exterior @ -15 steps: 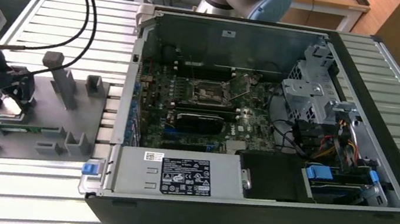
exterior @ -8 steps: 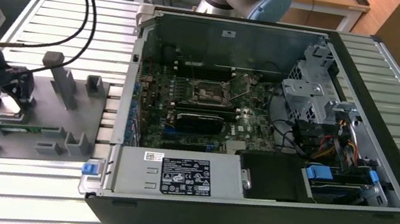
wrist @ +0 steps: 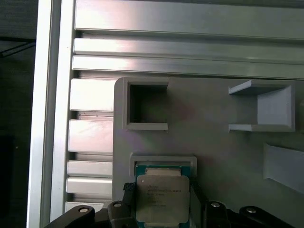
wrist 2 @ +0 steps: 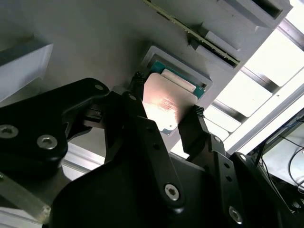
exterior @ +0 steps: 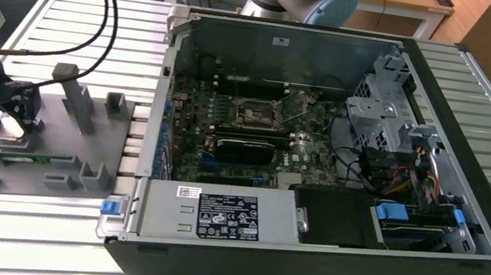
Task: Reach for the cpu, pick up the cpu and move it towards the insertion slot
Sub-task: 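Pick up the cpu and move it towards the insertion slot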
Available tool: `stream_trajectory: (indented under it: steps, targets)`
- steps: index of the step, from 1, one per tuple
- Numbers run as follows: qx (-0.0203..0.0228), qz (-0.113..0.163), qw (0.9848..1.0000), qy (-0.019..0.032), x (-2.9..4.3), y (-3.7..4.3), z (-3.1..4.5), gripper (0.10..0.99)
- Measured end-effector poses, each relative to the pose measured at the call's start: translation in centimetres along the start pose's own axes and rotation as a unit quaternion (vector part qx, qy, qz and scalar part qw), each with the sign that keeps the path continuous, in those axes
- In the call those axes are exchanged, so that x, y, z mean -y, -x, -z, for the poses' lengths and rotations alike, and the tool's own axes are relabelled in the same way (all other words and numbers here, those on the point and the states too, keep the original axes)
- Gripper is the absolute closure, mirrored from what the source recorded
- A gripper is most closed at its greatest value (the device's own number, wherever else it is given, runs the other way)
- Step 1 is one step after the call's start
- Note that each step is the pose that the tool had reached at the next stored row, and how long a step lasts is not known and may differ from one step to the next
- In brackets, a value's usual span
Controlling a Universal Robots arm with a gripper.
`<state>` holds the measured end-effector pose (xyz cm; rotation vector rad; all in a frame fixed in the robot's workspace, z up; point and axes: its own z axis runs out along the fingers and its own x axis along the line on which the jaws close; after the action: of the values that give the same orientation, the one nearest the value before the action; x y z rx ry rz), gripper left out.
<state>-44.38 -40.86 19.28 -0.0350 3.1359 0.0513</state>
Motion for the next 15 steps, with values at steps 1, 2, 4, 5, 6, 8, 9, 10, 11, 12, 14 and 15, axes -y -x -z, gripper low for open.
stream_trajectory:
  steps: [1,2,4,5,6,8,9,10,11,12,14,15]
  targets:
    - [-0.0001,0.000,1.0000,0.0000,0.00,0.00,0.04,0.545]
    - [-0.0002,0.000,1.0000,-0.0001,0.00,0.00,0.12,0.545]
    - [0.0000,0.000,1.0000,0.0000,-0.01,0.00,0.25,0.545]
    - [-0.0001,0.000,1.0000,0.0000,-0.01,0.00,0.33,0.545]
    - [0.0000,0.000,1.0000,0.0000,-0.01,0.00,0.38,0.545]
    - [0.0000,0.000,1.0000,0.0000,-0.02,0.01,0.48,0.545]
    - [0.0001,0.000,1.0000,0.0000,-0.02,0.01,0.50,0.545]
    - [0.0001,0.000,1.0000,0.0000,-0.02,0.00,0.52,0.545]
    - [0.0000,0.000,1.0000,0.0000,-0.02,0.00,0.56,0.545]
    - [0.0000,0.000,1.0000,0.0000,-0.02,0.00,0.58,0.545]
    - [0.0000,0.000,1.0000,0.0000,-0.02,0.00,0.65,0.545]
    - [0.0000,0.000,1.0000,0.0000,-0.02,0.00,0.69,0.545]
